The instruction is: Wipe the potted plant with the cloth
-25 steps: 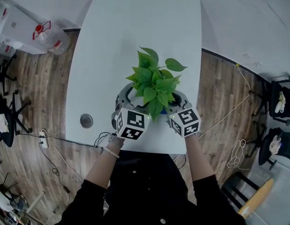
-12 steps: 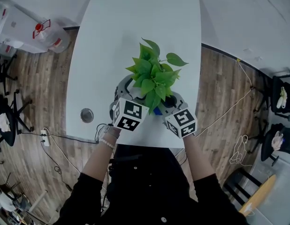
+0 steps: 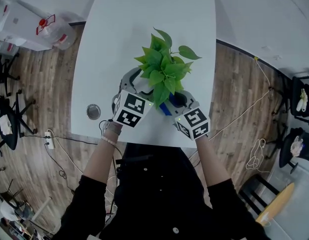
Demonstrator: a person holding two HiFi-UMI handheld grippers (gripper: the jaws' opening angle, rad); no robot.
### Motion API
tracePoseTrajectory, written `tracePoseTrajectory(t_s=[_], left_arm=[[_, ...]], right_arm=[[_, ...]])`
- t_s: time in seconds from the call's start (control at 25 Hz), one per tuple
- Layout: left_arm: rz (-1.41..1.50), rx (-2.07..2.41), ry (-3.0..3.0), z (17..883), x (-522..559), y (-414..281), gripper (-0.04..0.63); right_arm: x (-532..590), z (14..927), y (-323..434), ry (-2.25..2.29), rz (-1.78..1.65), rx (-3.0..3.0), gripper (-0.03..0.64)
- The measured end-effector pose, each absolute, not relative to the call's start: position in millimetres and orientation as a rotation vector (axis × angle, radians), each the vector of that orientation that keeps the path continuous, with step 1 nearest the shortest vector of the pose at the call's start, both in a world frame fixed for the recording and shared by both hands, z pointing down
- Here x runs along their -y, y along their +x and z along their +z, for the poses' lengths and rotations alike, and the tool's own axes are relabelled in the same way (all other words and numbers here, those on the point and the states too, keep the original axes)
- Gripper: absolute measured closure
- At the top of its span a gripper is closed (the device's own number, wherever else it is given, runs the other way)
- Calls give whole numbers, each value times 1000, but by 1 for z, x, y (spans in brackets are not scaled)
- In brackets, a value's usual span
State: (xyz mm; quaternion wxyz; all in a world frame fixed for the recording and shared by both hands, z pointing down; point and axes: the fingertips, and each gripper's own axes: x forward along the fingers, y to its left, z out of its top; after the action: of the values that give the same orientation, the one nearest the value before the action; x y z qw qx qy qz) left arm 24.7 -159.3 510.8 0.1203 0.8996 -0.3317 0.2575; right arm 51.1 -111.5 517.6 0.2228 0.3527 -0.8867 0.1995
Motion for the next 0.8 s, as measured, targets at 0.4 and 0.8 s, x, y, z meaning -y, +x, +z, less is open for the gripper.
tracePoseTrajectory(t_s=[0.4,0.8], left_arm=[[755,965,2658,495,139,5,232],[717,1042,2680,475,123,-16,269]], right_arm=[[98,508,61,1023,579,2432,522],[95,488,70,1062,567,2430,522]])
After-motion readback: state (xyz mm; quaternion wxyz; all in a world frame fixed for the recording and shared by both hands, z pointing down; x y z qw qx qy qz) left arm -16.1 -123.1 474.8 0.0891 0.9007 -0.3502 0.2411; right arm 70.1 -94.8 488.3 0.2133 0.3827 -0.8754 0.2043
